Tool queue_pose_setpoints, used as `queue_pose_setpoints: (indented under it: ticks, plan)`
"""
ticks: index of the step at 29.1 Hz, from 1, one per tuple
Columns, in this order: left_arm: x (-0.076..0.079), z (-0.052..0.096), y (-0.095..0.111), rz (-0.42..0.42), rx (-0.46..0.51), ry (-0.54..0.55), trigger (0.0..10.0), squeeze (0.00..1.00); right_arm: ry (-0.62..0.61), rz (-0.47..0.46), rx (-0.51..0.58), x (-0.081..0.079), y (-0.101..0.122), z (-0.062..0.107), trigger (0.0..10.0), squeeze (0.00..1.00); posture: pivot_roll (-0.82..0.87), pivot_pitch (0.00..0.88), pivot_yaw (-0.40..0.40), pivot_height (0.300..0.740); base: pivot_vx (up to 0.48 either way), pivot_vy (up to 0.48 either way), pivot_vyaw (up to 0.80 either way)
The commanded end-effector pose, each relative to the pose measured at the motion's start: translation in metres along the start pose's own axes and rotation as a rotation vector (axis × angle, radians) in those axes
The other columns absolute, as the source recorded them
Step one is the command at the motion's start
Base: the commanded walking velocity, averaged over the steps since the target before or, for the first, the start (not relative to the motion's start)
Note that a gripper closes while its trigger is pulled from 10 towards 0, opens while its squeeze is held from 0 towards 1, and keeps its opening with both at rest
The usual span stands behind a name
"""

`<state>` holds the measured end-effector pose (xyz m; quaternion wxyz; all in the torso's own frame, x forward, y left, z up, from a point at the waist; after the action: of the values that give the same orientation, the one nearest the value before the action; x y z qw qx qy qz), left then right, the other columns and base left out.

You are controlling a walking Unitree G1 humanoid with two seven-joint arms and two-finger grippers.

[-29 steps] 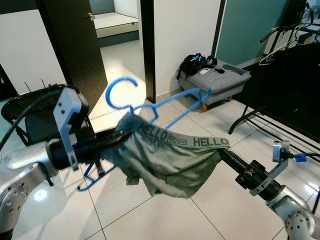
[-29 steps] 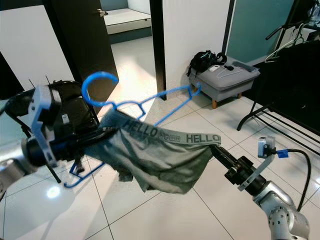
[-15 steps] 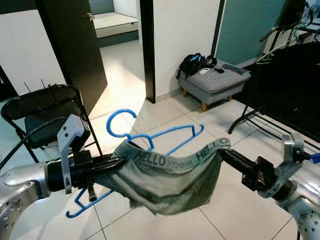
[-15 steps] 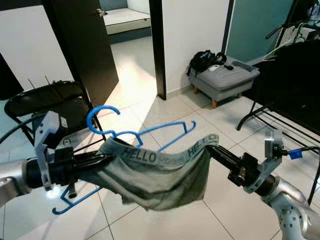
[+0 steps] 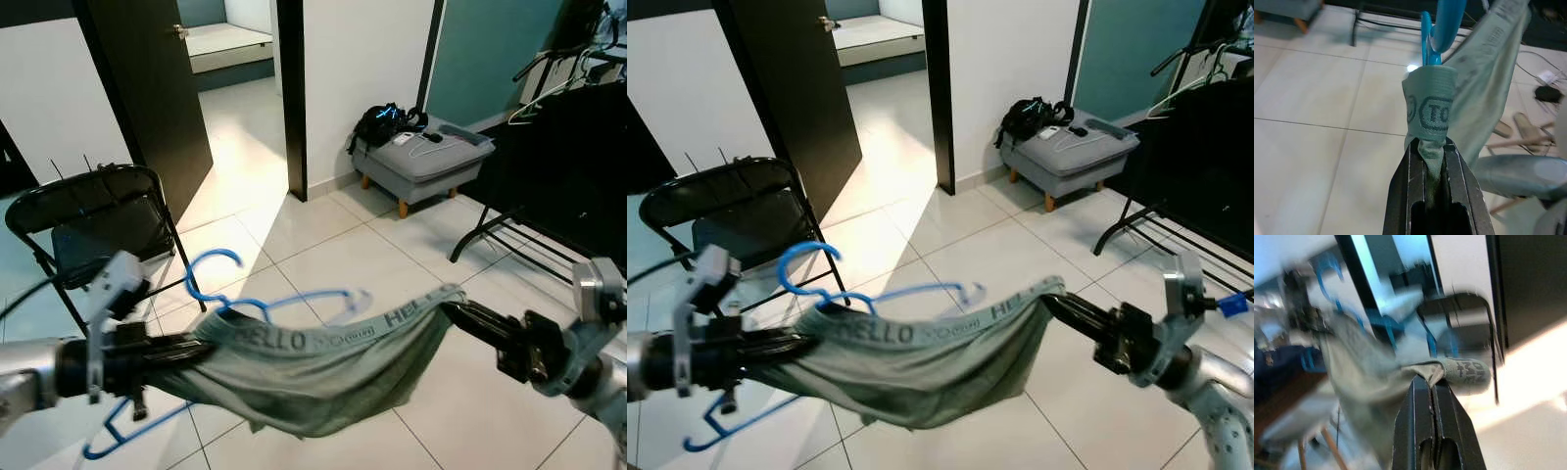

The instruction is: Hang hanger

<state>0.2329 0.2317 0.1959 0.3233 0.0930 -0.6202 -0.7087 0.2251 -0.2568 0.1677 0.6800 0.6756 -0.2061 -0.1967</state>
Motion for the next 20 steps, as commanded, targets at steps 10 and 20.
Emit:
queue_pose_setpoints:
  ticks: [10,20]
  plan:
    - [0.006,0.011,0.022,0.0,0.089,-0.079,0.0,0.0,0.008,0.117,-0.481,-0.004,-0.045,0.017,0.0,0.0,0.05,0.0,0.044,0.735,0.0,0.0,0.0]
    - [0.024,0.001,0.012,0.01,0.01,-0.209,0.0,0.0,-0.181,0.383,-0.542,0.032,-0.033,0.006,0.0,0.0,0.05,0.0,0.041,0.735,0.0,0.0,0.0]
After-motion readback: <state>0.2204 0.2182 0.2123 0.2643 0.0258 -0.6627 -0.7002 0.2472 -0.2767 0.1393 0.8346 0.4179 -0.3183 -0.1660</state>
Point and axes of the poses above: a point about 5 cm out from each wrist's last joint towards the gripper, its own z axis pointing back from the gripper into the wrist, its own y axis along the axis of the wrist's last joint, x = y × z, the point moved 1 cm from there along -z, pointing out of the wrist towards the gripper, and after that the axes turned 12 degrees about z, right-handed, at the moved point
